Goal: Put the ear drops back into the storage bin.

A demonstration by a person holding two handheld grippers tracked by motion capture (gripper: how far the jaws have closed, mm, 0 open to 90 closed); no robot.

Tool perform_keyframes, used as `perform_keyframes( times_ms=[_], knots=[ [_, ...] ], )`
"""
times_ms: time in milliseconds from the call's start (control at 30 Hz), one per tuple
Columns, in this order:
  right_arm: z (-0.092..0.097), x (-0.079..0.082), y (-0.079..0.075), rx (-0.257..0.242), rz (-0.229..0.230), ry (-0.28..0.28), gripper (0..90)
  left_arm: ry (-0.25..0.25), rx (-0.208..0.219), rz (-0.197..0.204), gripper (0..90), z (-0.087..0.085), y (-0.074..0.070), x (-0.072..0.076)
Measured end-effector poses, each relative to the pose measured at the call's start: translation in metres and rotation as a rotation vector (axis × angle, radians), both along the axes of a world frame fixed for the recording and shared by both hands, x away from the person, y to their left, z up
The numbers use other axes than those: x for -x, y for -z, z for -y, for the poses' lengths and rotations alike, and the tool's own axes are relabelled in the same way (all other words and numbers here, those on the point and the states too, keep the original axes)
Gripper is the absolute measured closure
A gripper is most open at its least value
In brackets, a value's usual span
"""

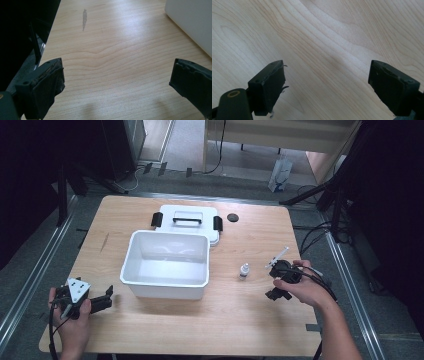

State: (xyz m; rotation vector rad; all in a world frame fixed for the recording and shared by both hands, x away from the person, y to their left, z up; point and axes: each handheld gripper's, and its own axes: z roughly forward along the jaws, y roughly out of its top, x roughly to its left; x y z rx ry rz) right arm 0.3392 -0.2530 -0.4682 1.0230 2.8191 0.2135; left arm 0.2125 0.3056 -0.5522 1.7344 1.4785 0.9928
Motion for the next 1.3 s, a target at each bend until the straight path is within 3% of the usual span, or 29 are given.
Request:
perform_keyframes(
  times_ms=[233,400,533,667,800,1100,1300],
  knots=[
    [-0.022,-0.015,-0.012,0.015,-0.056,-0.018,12.5,-0.003,0.012,-0.002,0.0,-0.001,0.0,0.0],
    [-0.033,-0.021,-0.018,0.003,-0.044,-0.014,13.5,0.0,-0.002,-0.004,0.0,0.0,0.0,-0.001],
    [-0.05,-0.028,-0.024,0.005,-0.04,-0.03,20.6,0.005,-0.023,-0.009,0.0,0.002,0.0,-0.001],
    [-0.064,-0.035,-0.027,-0.014,-0.061,-0.054,34.1,0.005,-0.019,-0.009,0.0,0.002,0.0,-0.001],
    [-0.073,-0.043,-0.028,-0.013,-0.081,-0.027,43.8,0.004,-0.015,-0.007,0.0,0.002,0.0,-0.001],
    [-0.081,-0.057,-0.026,-0.048,-0.121,0.021,54.4,0.006,0.001,-0.007,0.0,0.0,0.0,0.0],
    [-0.086,-0.061,-0.023,-0.045,-0.116,0.034,58.2,0.011,0.004,-0.001,0.0,0.0,0.0,0.0]
  ],
)
